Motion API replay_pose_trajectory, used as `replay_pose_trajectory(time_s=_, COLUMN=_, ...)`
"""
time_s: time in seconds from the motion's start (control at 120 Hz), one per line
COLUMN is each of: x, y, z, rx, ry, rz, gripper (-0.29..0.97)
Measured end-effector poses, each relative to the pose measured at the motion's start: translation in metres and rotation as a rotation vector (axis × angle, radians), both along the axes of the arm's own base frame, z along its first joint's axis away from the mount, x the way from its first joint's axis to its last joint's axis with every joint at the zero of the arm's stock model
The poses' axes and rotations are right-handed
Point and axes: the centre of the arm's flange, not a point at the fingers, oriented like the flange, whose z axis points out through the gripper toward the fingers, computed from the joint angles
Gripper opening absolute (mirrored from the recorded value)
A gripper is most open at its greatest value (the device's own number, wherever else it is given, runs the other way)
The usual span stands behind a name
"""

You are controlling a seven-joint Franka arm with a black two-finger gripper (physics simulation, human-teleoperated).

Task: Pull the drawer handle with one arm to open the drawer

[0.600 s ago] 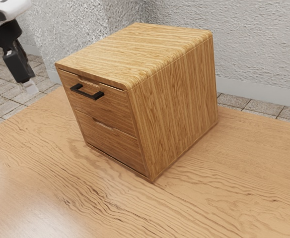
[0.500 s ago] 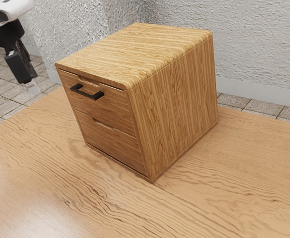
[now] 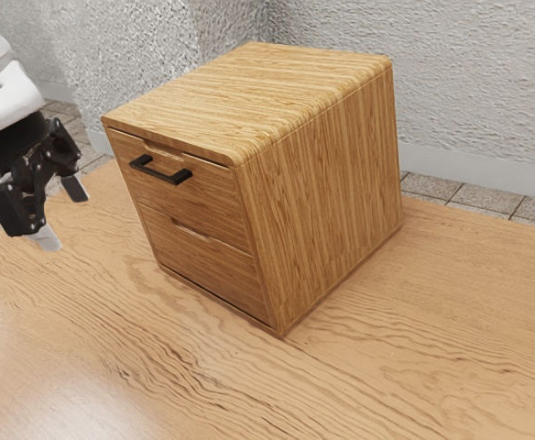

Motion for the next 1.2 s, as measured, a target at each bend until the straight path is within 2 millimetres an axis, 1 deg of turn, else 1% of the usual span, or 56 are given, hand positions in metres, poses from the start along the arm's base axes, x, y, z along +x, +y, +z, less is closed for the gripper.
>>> replay_pose_trajectory(time_s=0.033, x=0.005, y=-0.001, z=-0.009, rx=0.008, ry=-0.047, rz=-0.081, gripper=0.68)
replay_pose_trajectory(time_s=0.075, x=0.012, y=0.004, z=-0.013, rx=0.025, ry=-0.106, rz=-0.146, gripper=0.68)
replay_pose_trajectory(time_s=0.117, x=0.016, y=0.014, z=-0.013, rx=0.048, ry=-0.158, rz=-0.186, gripper=0.68)
replay_pose_trajectory(time_s=0.183, x=0.025, y=0.023, z=-0.011, rx=0.067, ry=-0.224, rz=-0.243, gripper=0.68)
replay_pose_trajectory(time_s=0.3, x=0.040, y=0.008, z=-0.005, rx=0.077, ry=-0.325, rz=-0.446, gripper=0.68)
replay_pose_trajectory(time_s=0.333, x=0.045, y=0.008, z=-0.006, rx=0.083, ry=-0.342, rz=-0.493, gripper=0.68)
replay_pose_trajectory(time_s=0.383, x=0.049, y=0.013, z=-0.006, rx=0.096, ry=-0.365, rz=-0.547, gripper=0.68)
replay_pose_trajectory(time_s=0.492, x=0.053, y=0.026, z=-0.006, rx=0.128, ry=-0.395, rz=-0.610, gripper=0.68)
replay_pose_trajectory(time_s=0.575, x=0.058, y=0.038, z=-0.011, rx=0.141, ry=-0.399, rz=-0.639, gripper=0.68)
replay_pose_trajectory(time_s=0.65, x=0.068, y=0.041, z=-0.020, rx=0.147, ry=-0.387, rz=-0.670, gripper=0.68)
replay_pose_trajectory(time_s=0.725, x=0.079, y=0.043, z=-0.029, rx=0.154, ry=-0.375, rz=-0.701, gripper=0.62)
replay_pose_trajectory(time_s=0.8, x=0.095, y=0.043, z=-0.033, rx=0.167, ry=-0.365, rz=-0.732, gripper=0.53)
replay_pose_trajectory(time_s=0.85, x=0.099, y=0.042, z=-0.035, rx=0.173, ry=-0.362, rz=-0.752, gripper=0.47)
replay_pose_trajectory(time_s=0.883, x=0.100, y=0.042, z=-0.034, rx=0.177, ry=-0.364, rz=-0.763, gripper=0.43)
replay_pose_trajectory(time_s=0.925, x=0.096, y=0.042, z=-0.029, rx=0.185, ry=-0.374, rz=-0.775, gripper=0.39)
replay_pose_trajectory(time_s=1.0, x=0.072, y=0.045, z=-0.014, rx=0.202, ry=-0.409, rz=-0.789, gripper=0.34)
replay_pose_trajectory(time_s=1.05, x=0.063, y=0.046, z=-0.015, rx=0.207, ry=-0.417, rz=-0.799, gripper=0.31)
replay_pose_trajectory(time_s=1.133, x=0.061, y=0.047, z=-0.018, rx=0.215, ry=-0.432, rz=-0.813, gripper=0.24)
replay_pose_trajectory(time_s=1.2, x=0.064, y=0.045, z=-0.018, rx=0.209, ry=-0.460, rz=-0.821, gripper=0.19)
